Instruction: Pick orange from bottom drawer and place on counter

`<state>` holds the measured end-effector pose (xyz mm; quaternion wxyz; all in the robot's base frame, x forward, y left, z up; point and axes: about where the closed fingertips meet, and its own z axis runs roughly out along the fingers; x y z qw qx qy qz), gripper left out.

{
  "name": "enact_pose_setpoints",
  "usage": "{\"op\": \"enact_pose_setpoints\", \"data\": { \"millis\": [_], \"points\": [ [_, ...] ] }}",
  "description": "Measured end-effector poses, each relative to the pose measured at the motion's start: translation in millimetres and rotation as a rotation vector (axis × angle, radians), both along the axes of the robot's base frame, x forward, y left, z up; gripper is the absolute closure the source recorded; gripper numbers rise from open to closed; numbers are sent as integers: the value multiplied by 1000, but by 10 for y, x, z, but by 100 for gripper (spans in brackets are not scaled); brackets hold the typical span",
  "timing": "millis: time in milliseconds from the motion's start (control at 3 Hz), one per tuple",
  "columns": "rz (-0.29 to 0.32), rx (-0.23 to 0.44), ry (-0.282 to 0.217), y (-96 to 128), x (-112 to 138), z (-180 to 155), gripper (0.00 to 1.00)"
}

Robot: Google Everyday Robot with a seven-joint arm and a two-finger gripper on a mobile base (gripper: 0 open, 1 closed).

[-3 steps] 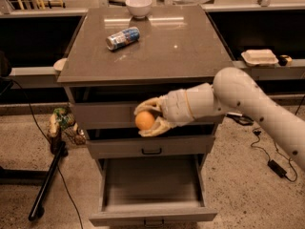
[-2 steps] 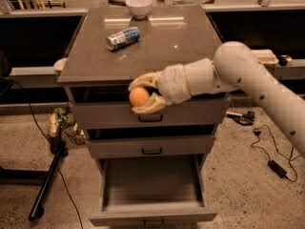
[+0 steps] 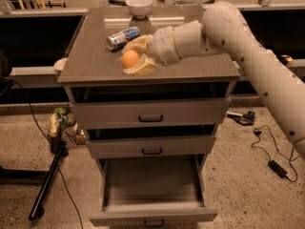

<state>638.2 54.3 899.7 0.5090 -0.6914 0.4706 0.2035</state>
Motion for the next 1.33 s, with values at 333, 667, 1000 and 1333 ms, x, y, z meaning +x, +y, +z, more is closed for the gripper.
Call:
{"op": "enact_pose_setpoints", "data": {
  "millis": [333,667,1000,1333],
  "points": [
    [3,12,-10,82,59,84,100],
    [-12,23,-1,106,116,90,100],
    [-125,115,50,-20,548,103,100],
    [-280,207,141,-236,1109,16,100]
  ]
}}
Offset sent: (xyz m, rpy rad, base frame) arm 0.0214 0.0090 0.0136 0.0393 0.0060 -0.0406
